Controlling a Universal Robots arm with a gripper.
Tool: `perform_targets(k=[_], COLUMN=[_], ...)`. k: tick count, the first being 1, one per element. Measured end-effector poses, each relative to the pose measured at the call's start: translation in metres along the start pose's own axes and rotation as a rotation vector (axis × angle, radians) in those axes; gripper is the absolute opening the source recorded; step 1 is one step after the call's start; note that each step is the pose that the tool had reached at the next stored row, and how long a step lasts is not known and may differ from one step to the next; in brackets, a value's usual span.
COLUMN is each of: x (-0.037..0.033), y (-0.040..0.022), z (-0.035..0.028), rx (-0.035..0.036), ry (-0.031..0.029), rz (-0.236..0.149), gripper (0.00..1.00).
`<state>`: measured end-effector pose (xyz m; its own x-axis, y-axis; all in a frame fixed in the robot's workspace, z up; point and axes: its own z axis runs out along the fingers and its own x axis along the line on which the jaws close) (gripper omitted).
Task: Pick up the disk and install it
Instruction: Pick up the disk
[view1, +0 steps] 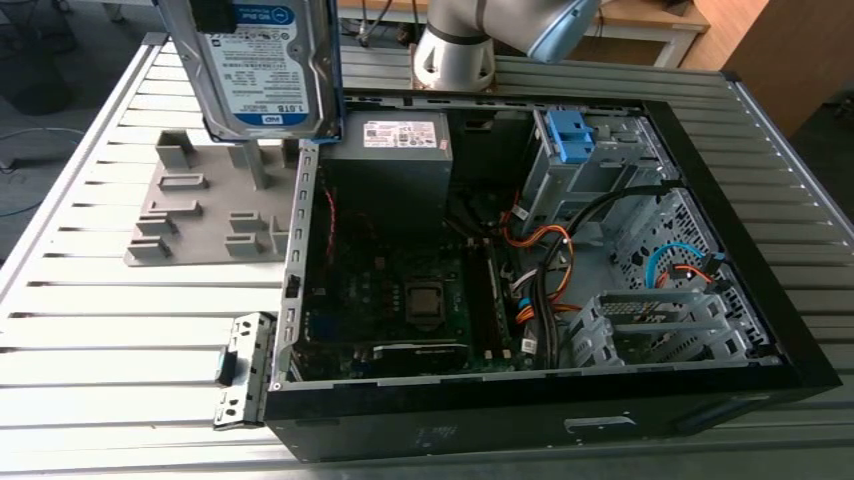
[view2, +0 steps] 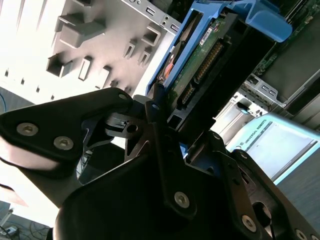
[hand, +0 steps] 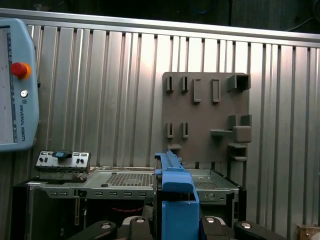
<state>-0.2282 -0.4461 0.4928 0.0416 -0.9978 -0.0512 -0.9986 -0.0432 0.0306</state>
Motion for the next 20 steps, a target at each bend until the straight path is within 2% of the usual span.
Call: perform_targets(k=[12,20], x=[0.0007,0.0013], y=[-0.0134,-0.0248], z=[-0.0003,-0.0004], rx=[-0.0005,-0.0013], ry=[0.0,-0.0001], rz=[0.0,0.0], gripper=[0.36,0.36])
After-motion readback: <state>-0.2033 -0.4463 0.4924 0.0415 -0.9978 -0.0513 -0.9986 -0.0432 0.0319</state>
